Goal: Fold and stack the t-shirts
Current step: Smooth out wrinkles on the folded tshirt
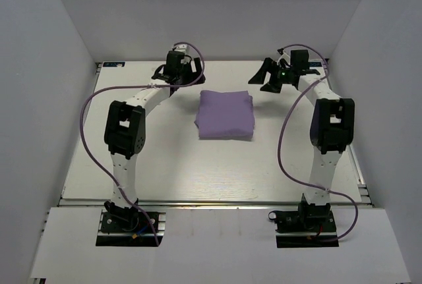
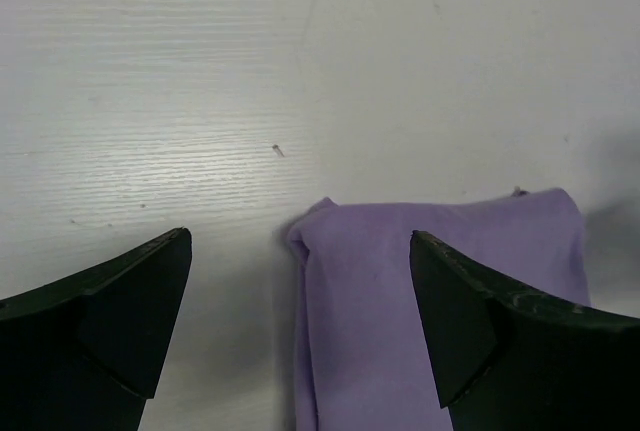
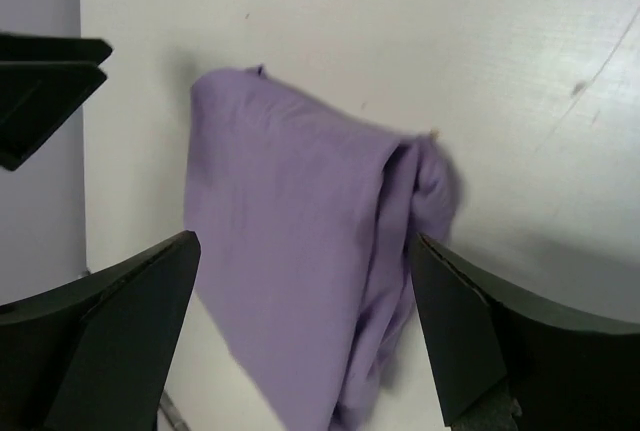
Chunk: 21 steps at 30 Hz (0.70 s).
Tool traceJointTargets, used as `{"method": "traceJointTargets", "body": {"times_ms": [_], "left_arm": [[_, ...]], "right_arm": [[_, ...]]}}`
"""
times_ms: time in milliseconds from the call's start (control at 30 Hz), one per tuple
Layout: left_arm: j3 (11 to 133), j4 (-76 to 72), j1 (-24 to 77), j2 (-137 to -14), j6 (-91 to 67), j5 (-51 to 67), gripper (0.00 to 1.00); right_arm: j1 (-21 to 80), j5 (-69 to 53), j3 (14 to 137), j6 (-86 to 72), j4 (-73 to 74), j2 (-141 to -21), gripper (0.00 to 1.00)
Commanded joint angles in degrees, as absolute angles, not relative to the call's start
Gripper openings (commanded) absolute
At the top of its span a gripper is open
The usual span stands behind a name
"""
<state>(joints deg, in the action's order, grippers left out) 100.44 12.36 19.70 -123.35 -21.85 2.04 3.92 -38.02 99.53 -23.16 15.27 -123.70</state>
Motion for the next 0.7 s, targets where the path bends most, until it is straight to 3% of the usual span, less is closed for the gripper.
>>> {"method": "traceJointTargets", "body": {"times_ms": [0, 233, 500, 667], "left_arm": [[92.76, 6.36, 21.36, -115.32, -20.04, 9.48, 1.0], [88.34, 1.93, 21.97, -113.99, -19.34, 23.01, 1.0], [88.86, 1.05, 22.5, -120.67, -17.67, 29.44, 1.0], [88.34, 0.53, 22.5, -124.89, -15.56, 31.55, 1.0]], "right_arm": [[4.22, -38.85, 92.39, -21.62, 11.62, -113.04, 0.9], [6.06, -41.93, 85.78, -24.87, 6.5, -110.82, 0.9], [10.46, -41.66, 92.63, -25.31, 6.16, -120.49, 0.9], [9.4, -42.28, 90.53, -33.04, -3.16, -128.04, 0.9]]}}
